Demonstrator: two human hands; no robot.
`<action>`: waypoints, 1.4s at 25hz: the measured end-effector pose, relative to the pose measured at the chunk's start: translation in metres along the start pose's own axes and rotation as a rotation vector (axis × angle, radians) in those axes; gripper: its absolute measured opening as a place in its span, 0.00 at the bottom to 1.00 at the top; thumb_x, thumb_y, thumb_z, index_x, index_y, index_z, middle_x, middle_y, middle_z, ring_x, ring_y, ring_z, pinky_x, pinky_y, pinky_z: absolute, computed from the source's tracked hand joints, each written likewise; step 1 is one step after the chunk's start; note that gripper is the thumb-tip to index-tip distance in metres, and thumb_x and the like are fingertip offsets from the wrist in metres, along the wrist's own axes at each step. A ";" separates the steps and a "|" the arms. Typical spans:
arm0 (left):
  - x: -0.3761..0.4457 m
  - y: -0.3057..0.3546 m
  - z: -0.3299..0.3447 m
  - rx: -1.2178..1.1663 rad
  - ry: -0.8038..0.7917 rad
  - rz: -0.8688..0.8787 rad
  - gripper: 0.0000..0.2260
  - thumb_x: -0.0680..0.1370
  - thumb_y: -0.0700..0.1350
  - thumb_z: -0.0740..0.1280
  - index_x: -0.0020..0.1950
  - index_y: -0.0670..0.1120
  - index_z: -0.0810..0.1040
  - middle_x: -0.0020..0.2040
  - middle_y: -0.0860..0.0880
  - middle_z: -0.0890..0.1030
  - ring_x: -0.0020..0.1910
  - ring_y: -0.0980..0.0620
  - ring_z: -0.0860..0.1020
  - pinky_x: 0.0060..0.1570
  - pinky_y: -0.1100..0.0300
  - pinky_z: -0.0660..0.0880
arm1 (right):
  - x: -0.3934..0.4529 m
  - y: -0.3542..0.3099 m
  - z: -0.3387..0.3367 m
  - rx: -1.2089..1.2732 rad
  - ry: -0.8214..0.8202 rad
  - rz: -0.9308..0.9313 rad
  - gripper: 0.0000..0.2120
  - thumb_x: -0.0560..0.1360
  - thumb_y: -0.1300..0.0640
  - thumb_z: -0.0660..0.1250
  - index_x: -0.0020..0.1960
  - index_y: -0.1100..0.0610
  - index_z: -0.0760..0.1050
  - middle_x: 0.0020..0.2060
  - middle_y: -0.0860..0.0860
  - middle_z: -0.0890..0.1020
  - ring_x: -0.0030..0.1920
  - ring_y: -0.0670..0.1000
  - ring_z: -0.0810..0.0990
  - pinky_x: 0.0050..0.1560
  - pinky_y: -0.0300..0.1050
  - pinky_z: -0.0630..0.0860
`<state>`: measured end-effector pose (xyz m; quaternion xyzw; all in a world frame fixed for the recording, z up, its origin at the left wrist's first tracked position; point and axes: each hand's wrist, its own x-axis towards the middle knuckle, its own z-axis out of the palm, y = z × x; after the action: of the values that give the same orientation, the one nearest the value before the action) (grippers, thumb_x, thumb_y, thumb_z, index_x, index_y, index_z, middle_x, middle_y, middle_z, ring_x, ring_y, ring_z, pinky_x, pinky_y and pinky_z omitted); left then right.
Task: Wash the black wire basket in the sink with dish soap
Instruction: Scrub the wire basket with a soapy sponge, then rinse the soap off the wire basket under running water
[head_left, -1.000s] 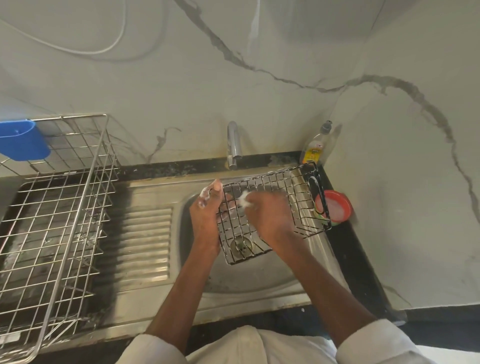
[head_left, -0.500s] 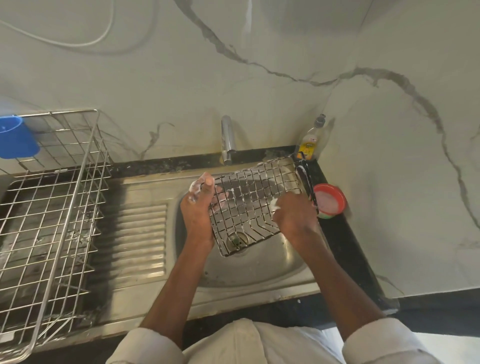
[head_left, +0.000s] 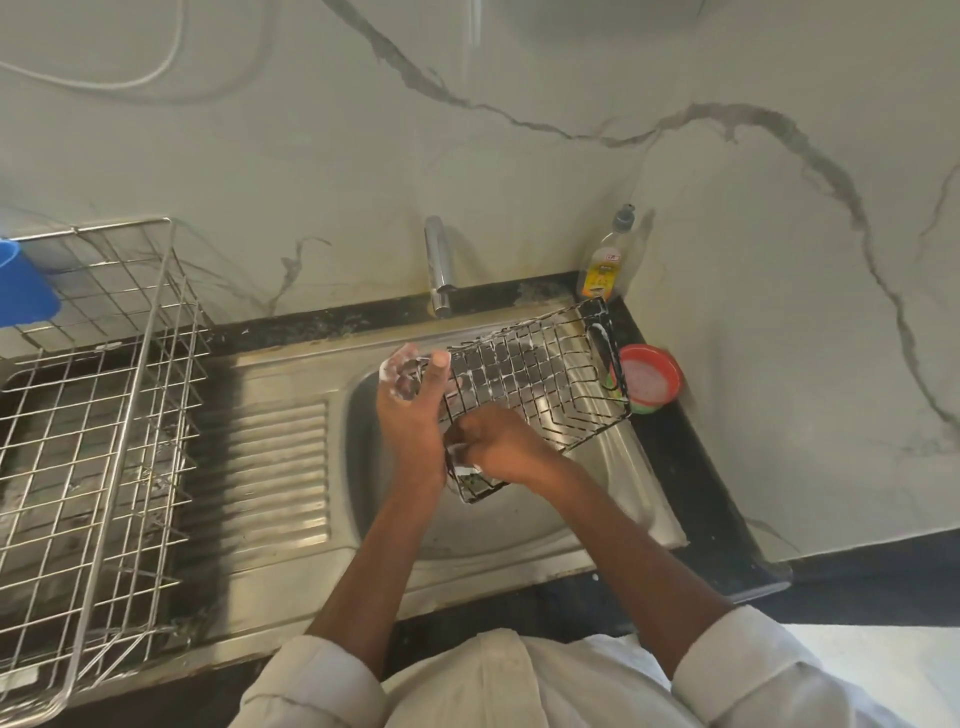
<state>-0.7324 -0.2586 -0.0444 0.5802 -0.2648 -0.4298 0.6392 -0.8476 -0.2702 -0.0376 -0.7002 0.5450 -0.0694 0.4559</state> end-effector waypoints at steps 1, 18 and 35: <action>0.000 -0.005 0.003 0.023 0.010 -0.001 0.35 0.66 0.69 0.81 0.65 0.50 0.80 0.63 0.36 0.82 0.63 0.33 0.81 0.64 0.38 0.80 | -0.004 0.003 -0.001 0.087 -0.004 -0.010 0.11 0.77 0.62 0.74 0.59 0.60 0.84 0.56 0.54 0.87 0.54 0.51 0.85 0.53 0.42 0.78; -0.008 -0.015 0.001 0.399 0.100 0.067 0.38 0.65 0.70 0.77 0.69 0.54 0.74 0.63 0.54 0.78 0.63 0.52 0.77 0.69 0.54 0.74 | -0.005 0.117 -0.099 0.619 0.748 0.202 0.04 0.75 0.59 0.75 0.50 0.55 0.84 0.44 0.50 0.86 0.47 0.54 0.87 0.49 0.56 0.85; 0.005 -0.003 0.084 0.863 -0.250 0.159 0.49 0.61 0.77 0.77 0.75 0.55 0.69 0.72 0.48 0.79 0.70 0.45 0.78 0.69 0.45 0.76 | 0.013 0.174 -0.144 -0.240 0.656 0.327 0.13 0.78 0.55 0.71 0.61 0.56 0.84 0.58 0.56 0.85 0.58 0.58 0.83 0.59 0.49 0.78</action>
<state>-0.8005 -0.3062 -0.0327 0.7148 -0.5387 -0.2965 0.3330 -1.0501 -0.3602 -0.0845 -0.5931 0.7706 -0.1518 0.1769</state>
